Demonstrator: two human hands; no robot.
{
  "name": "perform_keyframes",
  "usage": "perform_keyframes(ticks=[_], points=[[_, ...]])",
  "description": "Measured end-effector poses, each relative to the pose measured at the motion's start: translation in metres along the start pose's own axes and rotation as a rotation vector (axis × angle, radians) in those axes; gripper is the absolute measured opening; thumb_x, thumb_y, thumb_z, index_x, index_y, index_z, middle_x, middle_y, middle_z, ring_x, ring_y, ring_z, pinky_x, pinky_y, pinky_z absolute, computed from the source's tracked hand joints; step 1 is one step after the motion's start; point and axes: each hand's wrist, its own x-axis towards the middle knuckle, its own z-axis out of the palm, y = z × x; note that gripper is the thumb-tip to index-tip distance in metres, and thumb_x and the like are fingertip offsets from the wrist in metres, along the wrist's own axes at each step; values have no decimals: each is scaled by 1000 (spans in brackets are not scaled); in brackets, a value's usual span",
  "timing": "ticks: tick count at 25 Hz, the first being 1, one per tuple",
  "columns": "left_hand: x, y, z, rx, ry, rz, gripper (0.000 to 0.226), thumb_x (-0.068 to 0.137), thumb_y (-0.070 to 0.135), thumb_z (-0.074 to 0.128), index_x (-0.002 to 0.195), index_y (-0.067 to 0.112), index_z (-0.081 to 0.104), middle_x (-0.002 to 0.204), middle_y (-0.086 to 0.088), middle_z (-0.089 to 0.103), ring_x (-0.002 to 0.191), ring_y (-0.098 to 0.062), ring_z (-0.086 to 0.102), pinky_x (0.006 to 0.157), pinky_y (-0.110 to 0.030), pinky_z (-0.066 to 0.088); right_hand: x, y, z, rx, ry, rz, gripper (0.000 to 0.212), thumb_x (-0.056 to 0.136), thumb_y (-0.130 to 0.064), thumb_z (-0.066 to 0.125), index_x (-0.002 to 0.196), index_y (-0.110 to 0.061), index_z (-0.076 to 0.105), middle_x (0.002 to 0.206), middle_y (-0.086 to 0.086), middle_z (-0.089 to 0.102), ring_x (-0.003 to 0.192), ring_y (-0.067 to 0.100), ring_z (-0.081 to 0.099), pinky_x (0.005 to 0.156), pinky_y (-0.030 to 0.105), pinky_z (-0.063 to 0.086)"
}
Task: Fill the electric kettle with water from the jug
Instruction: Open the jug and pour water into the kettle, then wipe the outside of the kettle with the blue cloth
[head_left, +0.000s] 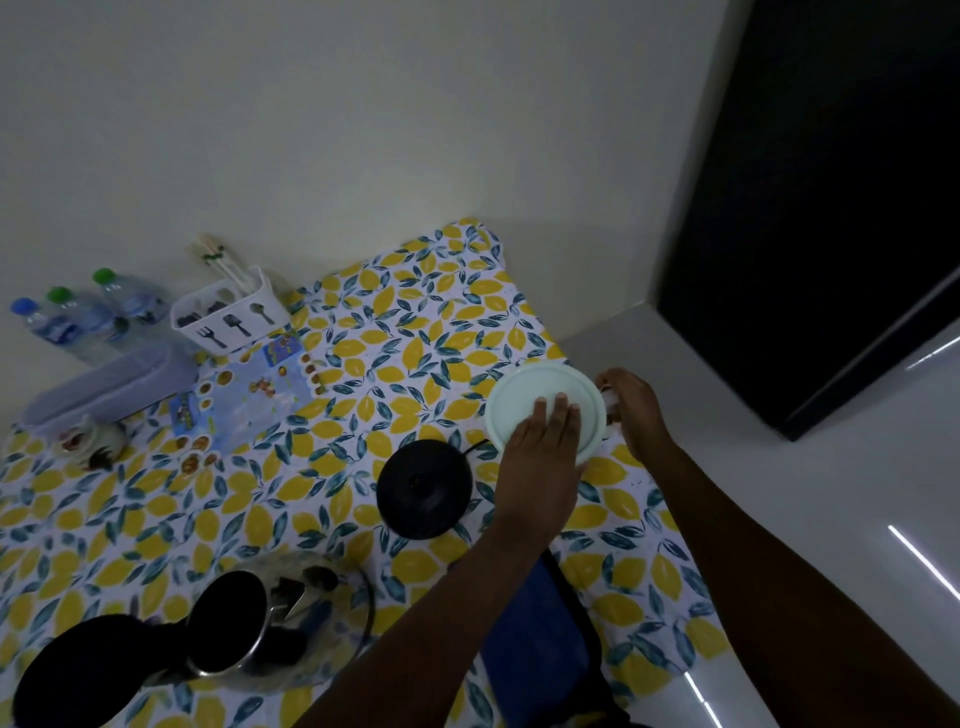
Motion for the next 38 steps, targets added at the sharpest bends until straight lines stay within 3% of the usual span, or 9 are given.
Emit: perform_keyframes(ticks=[2,5,9,14,19,24,28,35,38], points=[[0,-1,-2,-3,5,1,68,88,35,61,142,6,33,151,-15,37,137,-35,36,106,-47,39,-2,0,2,-65,39,-70,26,88,-18,44,70,-16,63,81,10,60,71,23,55,66,35,42],[-2,-2,-6,-53,8,23,65,86,31,65,139,4,39,148,-16,42,136,-35,38,107,-49,40,-18,5,0,-104,165,-77,22,93,-24,50,102,-10,65,104,5,64,97,23,59,82,31,44],[-26,-15,-12,-191,142,25,45,88,23,63,128,6,54,138,-11,55,133,-29,44,109,-47,39,-77,21,-1,-213,206,-183,43,93,-25,56,133,-13,48,130,2,53,117,13,50,95,28,40],[-92,-47,-17,-341,241,-89,39,95,22,55,133,12,51,142,-5,50,135,-20,39,114,-32,27,-152,43,11,-471,172,-410,53,89,-24,59,139,-15,42,141,9,47,130,20,42,108,33,34],[-166,-83,-28,-385,225,-182,36,96,22,53,131,15,54,139,-4,54,131,-22,46,109,-40,39,-214,46,63,-609,-60,-494,66,88,-34,61,145,-18,33,149,0,39,136,11,33,110,23,28],[-246,-126,-54,-345,324,-304,37,95,25,48,129,14,55,135,-7,58,127,-25,50,108,-35,34,-265,62,137,-715,-308,-533,90,80,-49,64,150,-20,15,155,-7,17,143,11,17,115,29,22],[-304,-163,-78,-336,379,-373,36,94,21,49,128,11,55,132,-11,60,124,-28,53,104,-43,44,-299,74,190,-786,-463,-555,101,79,-47,69,147,-28,-3,156,-10,1,145,9,1,114,32,18],[-364,-231,-117,-139,608,-521,31,94,18,54,125,11,55,139,-12,50,133,-29,36,111,-42,31,-313,72,254,-819,-463,-620,114,69,-41,80,148,-9,4,157,5,5,145,21,5,116,35,19],[-376,-241,-120,-439,642,-766,51,96,27,53,142,14,34,152,-12,32,140,-29,25,115,-48,29,-309,65,264,-815,-431,-554,115,70,-38,80,150,-6,5,159,7,6,147,23,5,117,38,21]])
